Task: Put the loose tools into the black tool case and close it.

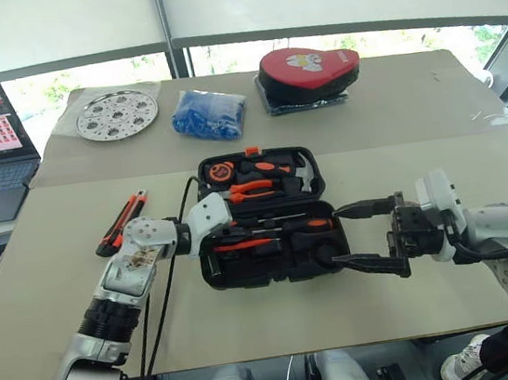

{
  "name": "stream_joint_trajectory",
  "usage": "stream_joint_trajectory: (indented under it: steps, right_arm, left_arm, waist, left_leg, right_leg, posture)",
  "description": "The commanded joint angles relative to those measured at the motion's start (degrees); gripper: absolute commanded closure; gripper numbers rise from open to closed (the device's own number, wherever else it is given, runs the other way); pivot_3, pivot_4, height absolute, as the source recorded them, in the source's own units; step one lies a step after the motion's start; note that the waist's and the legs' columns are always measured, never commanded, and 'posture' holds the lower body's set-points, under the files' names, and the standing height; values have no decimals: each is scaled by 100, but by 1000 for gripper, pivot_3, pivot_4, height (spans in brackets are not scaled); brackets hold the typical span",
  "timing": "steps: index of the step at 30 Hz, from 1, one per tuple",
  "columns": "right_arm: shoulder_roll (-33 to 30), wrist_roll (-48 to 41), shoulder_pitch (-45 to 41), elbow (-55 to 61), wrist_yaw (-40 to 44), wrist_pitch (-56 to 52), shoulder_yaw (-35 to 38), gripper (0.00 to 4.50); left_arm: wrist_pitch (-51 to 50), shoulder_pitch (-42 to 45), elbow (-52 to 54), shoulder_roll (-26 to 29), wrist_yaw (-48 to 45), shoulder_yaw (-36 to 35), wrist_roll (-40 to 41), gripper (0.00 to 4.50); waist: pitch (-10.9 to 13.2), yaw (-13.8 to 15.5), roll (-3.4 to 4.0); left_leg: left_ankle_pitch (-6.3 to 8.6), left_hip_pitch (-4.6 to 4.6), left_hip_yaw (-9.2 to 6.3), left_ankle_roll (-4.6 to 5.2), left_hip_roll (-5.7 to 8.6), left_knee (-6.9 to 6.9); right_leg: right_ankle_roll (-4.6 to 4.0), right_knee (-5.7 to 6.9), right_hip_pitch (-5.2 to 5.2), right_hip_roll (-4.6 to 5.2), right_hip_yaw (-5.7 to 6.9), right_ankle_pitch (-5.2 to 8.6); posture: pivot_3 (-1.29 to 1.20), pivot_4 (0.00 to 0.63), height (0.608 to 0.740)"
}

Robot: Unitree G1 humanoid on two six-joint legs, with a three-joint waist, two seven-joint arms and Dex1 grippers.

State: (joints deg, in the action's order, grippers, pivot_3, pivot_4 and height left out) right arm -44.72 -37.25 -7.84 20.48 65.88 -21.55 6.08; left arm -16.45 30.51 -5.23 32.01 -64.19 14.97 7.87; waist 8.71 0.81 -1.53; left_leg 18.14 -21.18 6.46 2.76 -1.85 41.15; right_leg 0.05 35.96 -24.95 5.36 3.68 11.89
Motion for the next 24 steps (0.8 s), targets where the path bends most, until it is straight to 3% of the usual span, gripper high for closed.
stream_joint_trajectory:
  steps: [1, 13, 24]
  right_arm:
    - [28, -109, -10, 162, -20, 70, 171, 0]
    - [106, 0, -41, 78, -39, 151, 115, 0]
    - [152, 44, -77, 66, -38, 112, 51, 0]
  left_arm:
    - [64, -85, 192, 97, -297, 171, 12, 4465]
    - [272, -280, 345, -107, -150, -140, 282, 4465]
    - [191, -335, 314, -50, -137, 35, 58, 4465]
  waist:
    - [0, -3, 0]
    - [0, -3, 0]
    - [0, -4, 0]
  left_leg:
    - [0, 0, 0, 0, 0, 0]
    - [0, -1, 0, 0, 1, -2]
    - [0, 1, 0, 0, 0, -1]
  right_leg:
    - [0, 0, 0, 0, 0, 0]
    - [0, -2, 0, 1, 0, 0]
    - [0, 2, 0, 1, 0, 0]
  posture:
    - [0, 150, 740]
    - [0, 150, 740]
    - [0, 150, 740]
